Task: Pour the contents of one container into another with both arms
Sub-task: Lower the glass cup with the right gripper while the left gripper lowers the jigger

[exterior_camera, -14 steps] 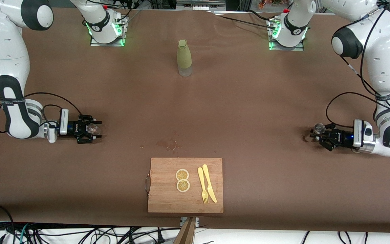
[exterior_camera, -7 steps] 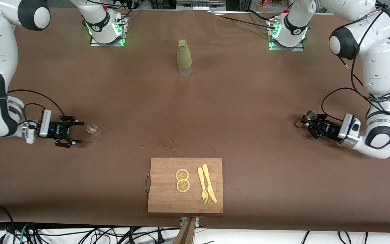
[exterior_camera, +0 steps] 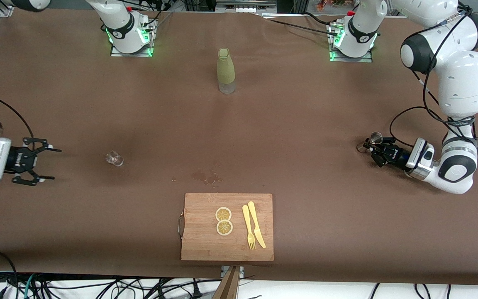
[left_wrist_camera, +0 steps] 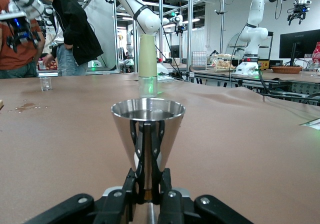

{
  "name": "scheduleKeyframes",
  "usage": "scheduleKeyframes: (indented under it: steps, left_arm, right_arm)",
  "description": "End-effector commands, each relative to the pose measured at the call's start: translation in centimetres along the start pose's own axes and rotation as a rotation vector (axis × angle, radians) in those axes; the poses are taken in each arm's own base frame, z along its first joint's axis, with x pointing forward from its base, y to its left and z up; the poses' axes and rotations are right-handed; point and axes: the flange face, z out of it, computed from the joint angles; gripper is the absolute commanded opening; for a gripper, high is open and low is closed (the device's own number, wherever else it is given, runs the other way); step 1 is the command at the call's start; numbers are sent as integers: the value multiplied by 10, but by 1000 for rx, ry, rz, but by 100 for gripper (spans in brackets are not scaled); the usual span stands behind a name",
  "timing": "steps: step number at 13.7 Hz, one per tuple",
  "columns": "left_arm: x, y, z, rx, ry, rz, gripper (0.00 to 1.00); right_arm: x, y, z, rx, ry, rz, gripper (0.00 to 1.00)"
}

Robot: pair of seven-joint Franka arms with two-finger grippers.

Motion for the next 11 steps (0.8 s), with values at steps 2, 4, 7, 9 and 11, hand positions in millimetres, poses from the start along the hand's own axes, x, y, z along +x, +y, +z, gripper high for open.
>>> scheduleKeyframes:
  steps: [2, 4, 7, 9, 11]
  left_arm:
    - [-2, 14, 2, -45, 23, 111, 0]
    - [-4, 15, 3, -44, 25, 83, 16]
    - [-6, 16, 3, -44, 23, 76, 62]
    - [-5, 17, 1, -43, 22, 79, 100]
    - [-3, 17, -1, -42, 17, 73, 100]
  right_arm:
    - [82, -38, -54, -138, -191, 373, 100]
    - [112, -54, -61, -174, -219, 540, 100]
    - [155, -80, -66, -275, -328, 689, 100]
    - [184, -101, -59, -324, -371, 837, 100]
    - [206, -119, -49, -365, -424, 972, 100]
